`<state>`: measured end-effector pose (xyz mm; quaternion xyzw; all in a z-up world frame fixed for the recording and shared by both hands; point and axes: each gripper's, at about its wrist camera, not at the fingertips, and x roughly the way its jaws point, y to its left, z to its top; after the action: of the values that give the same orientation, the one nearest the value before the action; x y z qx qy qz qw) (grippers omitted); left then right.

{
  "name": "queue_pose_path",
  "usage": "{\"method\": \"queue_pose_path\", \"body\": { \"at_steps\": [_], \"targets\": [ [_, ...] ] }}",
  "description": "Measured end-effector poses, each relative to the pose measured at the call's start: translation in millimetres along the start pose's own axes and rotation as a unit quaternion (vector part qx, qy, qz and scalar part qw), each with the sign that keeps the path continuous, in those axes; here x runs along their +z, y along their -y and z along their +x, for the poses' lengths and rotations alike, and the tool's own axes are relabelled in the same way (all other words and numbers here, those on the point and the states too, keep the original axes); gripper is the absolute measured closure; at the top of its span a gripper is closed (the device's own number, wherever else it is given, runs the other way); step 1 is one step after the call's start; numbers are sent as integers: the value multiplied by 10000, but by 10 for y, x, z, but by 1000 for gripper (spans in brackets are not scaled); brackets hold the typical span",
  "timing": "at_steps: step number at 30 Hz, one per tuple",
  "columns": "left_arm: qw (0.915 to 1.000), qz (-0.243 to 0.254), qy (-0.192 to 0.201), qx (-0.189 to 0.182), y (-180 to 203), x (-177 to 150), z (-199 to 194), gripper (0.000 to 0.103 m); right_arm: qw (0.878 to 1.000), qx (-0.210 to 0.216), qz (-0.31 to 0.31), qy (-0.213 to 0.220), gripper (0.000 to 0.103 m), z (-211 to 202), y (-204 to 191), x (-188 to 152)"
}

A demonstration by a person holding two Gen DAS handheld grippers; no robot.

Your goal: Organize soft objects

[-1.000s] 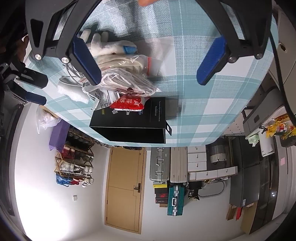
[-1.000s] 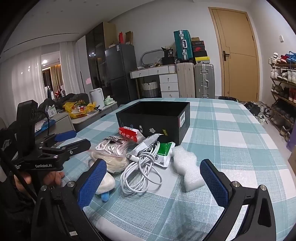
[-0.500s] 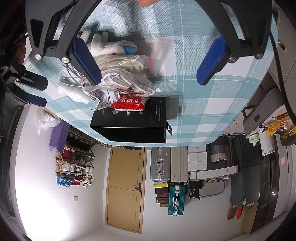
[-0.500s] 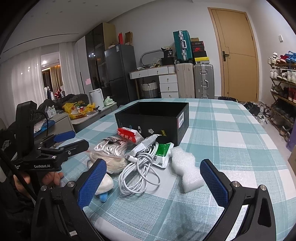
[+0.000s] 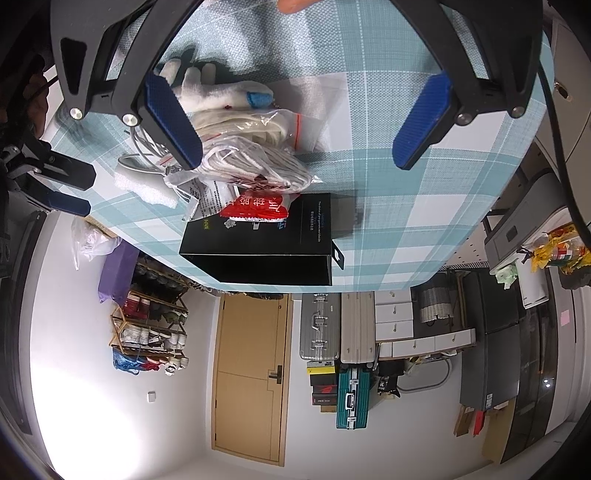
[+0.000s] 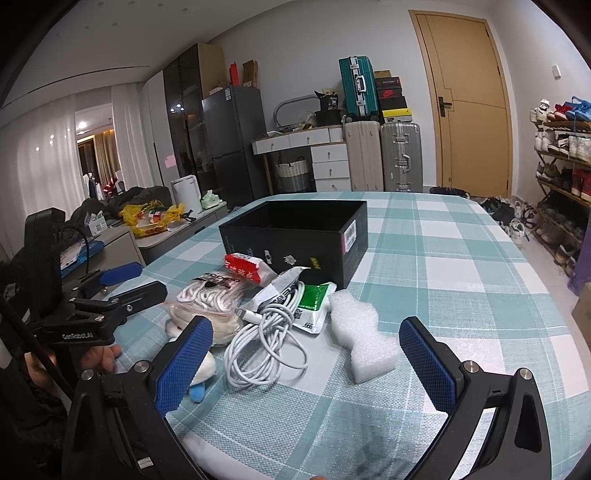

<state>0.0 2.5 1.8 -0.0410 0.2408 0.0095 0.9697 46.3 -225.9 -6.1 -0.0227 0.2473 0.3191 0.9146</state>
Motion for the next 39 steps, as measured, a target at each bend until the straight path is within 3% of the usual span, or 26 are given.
{"method": "queue_pose_path", "body": {
  "at_steps": [24, 36, 39],
  "targets": [
    [9999, 128, -21, -101, 2, 275, -21, 0, 9991, -408, -73, 89, 0, -122, 102, 241],
    [9995, 105, -257, -142, 13, 423, 198, 0, 9964, -524, 281, -598, 1, 225, 341, 308],
    [9994, 112, -316, -118, 4, 416, 247, 0, 9942, -591, 325, -836, 8, 344, 382, 292]
  ]
}}
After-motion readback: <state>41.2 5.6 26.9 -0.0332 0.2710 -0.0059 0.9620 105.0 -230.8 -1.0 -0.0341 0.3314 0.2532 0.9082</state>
